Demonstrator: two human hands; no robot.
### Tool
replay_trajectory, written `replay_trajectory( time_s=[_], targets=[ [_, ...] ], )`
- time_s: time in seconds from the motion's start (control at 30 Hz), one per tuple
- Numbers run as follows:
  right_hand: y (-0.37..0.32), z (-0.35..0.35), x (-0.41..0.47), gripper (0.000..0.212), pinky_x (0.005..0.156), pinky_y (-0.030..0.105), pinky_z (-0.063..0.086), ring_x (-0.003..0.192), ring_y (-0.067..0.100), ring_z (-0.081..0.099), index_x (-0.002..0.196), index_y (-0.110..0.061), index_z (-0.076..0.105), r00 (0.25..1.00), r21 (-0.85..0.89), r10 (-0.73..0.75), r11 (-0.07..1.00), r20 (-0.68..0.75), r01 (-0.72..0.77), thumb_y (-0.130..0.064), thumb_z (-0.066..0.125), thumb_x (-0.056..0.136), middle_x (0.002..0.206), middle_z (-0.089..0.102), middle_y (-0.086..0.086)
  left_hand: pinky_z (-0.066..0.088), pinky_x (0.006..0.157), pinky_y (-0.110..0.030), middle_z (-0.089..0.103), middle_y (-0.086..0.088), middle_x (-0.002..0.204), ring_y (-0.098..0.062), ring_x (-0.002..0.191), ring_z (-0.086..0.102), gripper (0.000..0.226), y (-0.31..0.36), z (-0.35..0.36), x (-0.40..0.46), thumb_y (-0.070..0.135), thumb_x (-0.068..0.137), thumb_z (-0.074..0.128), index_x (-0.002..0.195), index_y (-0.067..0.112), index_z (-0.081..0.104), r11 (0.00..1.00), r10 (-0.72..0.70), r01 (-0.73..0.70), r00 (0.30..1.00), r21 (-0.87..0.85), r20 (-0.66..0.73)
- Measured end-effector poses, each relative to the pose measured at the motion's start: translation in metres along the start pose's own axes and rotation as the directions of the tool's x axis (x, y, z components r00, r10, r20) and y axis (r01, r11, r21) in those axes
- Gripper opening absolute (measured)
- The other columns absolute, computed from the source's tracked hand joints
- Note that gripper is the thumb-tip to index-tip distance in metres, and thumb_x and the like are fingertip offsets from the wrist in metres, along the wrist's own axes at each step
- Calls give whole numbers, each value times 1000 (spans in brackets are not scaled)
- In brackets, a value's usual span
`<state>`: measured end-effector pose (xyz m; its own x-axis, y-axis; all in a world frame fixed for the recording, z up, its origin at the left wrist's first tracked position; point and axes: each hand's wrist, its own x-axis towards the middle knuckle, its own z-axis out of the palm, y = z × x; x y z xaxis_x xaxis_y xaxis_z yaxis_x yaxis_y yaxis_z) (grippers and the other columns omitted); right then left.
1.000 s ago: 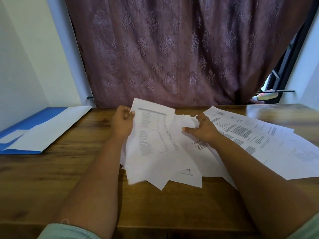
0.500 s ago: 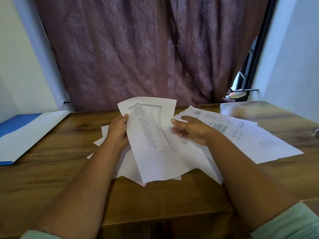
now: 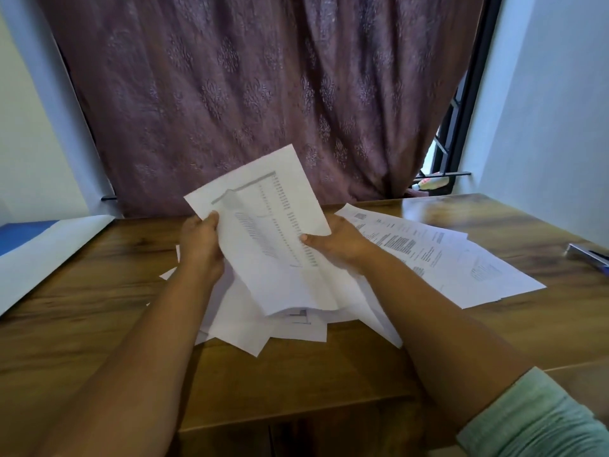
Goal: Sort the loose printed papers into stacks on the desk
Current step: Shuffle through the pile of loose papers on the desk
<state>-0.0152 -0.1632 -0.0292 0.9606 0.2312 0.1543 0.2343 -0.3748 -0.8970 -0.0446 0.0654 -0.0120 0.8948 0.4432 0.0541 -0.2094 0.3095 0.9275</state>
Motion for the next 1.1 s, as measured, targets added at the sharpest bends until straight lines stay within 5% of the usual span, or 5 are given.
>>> replay_trajectory(
  time_s=[0.3,0.47,0.67,0.83,1.1],
  targets=[
    [34,-129,6,56,88,26,41,98,13,55,111,-23,62,963,-661,63,715,-261,-226,-55,80,69,110,61,-6,60,80,-34,56,-10,136,-22,98,68,72,-47,77,-44,12,92,67,148,14,23,857,-198,31,941,514,274],
    [78,-133,1,85,109,51,30,136,38,35,144,-17,39,870,-725,290,482,-399,-493,-78,41,83,148,36,16,37,113,-47,22,-7,161,-33,146,27,113,-69,91,-62,45,83,74,155,19,-9,506,-227,-148,928,850,296],
    [85,-131,20,135,106,47,40,125,29,50,143,-23,38,896,-739,359,522,-262,-426,-107,34,37,140,50,8,37,111,-44,23,-5,160,-31,145,27,107,-72,89,-59,46,84,73,155,18,-1,545,-219,-137,929,827,298],
    [53,-114,-1,94,104,36,36,130,27,46,144,-13,40,925,-804,359,511,-124,-306,-75,59,75,146,47,11,40,107,-42,33,-5,155,-29,141,34,93,-74,83,-54,40,85,74,151,18,12,519,-156,-192,937,833,313],
    [47,-98,-9,102,112,40,32,138,30,36,152,-18,23,954,-793,292,564,-71,-231,-71,64,75,154,32,11,43,108,-49,22,-2,160,-31,141,37,104,-71,65,-35,39,75,83,154,26,17,541,-133,-172,949,824,285]
  ],
)
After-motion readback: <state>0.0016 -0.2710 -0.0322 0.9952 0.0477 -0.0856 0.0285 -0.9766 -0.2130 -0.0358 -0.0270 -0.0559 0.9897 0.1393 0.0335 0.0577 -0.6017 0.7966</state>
